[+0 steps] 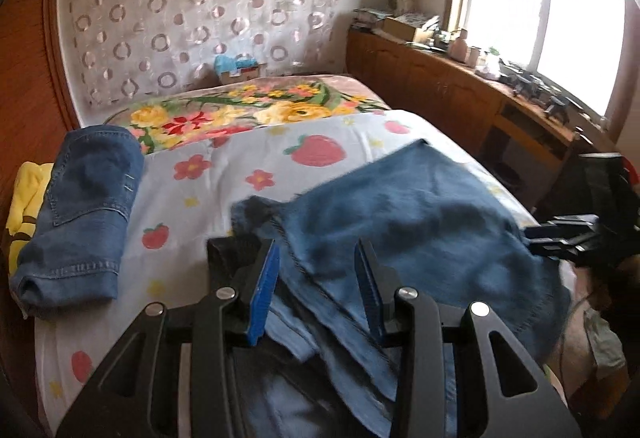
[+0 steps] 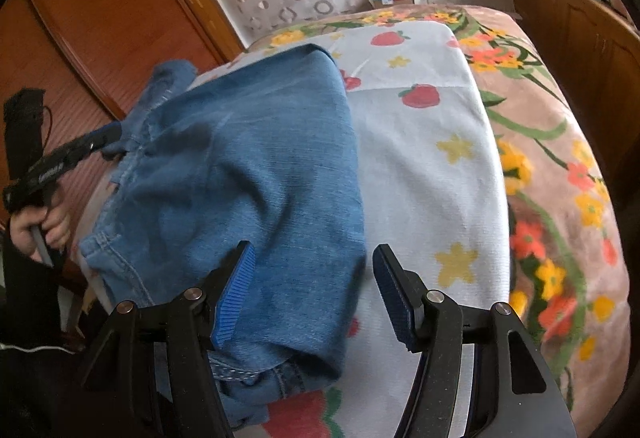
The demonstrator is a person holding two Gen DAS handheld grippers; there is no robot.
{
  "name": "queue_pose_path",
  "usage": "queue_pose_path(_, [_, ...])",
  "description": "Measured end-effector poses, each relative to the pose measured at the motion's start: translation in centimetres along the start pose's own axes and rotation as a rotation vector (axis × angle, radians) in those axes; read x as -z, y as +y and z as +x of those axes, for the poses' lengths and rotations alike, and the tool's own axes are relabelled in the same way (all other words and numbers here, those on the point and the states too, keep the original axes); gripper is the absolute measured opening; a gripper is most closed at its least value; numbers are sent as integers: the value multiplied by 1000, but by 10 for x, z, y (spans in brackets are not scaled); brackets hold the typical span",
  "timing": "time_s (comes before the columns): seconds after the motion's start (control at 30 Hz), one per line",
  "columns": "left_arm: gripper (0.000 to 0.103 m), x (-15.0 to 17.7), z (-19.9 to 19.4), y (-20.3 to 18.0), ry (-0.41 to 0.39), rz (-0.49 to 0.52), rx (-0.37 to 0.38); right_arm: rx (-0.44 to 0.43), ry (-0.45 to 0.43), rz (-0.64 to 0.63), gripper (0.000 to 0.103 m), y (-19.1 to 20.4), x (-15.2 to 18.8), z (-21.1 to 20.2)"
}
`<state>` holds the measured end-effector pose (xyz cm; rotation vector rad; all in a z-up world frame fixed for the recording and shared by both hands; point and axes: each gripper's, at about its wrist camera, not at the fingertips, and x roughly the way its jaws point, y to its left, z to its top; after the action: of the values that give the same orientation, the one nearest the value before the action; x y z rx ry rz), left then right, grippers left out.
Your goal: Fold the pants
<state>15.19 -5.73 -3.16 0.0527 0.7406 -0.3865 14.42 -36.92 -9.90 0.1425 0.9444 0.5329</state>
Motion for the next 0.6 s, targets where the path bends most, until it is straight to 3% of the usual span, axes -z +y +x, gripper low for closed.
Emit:
queue_pose_path(0.23, [38,25,1,-38,45,37,94,11,2,-21,63,10,2,5])
queue_pose_path(0.43, [38,49,15,-47,109,37,107,-2,29,-9,63,9,2,10])
queue_pose_path(0.6, [38,59,17,-48,109,46,100,-60,50,-19,21,16,3,13])
